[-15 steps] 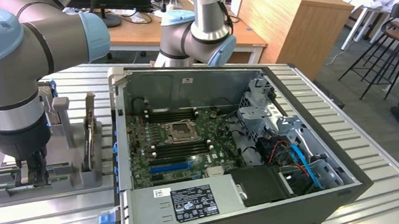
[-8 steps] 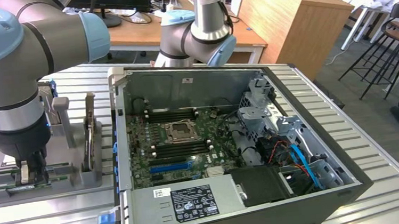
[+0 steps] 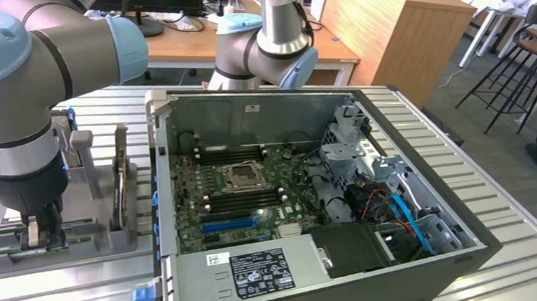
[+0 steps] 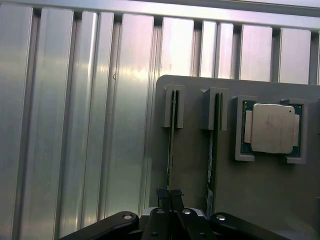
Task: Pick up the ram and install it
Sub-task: 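Pick up the ram and move it above insertion slot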
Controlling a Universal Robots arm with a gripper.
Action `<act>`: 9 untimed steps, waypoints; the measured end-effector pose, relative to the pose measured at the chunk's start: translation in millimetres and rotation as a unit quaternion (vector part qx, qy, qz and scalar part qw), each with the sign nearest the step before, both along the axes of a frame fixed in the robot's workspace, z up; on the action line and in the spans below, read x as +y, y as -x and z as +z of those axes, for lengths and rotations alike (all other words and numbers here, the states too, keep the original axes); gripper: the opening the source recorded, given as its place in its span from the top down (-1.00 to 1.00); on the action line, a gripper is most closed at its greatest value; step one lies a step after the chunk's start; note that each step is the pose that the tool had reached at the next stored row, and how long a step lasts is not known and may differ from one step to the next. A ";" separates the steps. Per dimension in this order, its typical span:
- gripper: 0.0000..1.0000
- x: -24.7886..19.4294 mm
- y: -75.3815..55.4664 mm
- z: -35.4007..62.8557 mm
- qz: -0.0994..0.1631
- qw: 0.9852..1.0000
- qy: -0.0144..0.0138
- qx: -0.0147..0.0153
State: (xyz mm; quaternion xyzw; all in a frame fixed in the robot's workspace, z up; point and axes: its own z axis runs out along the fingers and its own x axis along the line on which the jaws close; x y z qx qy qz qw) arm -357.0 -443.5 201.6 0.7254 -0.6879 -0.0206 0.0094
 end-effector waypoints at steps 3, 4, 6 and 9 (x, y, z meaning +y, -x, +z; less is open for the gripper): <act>0.76 0.0 0.0 0.0 -0.002 1.000 0.000 0.000; 0.76 0.0 0.0 0.0 -0.002 1.000 0.000 0.000; 0.76 0.0 0.0 -0.1 -0.005 1.000 0.000 0.000; 0.76 0.0 0.0 -0.1 -0.009 1.000 0.000 0.000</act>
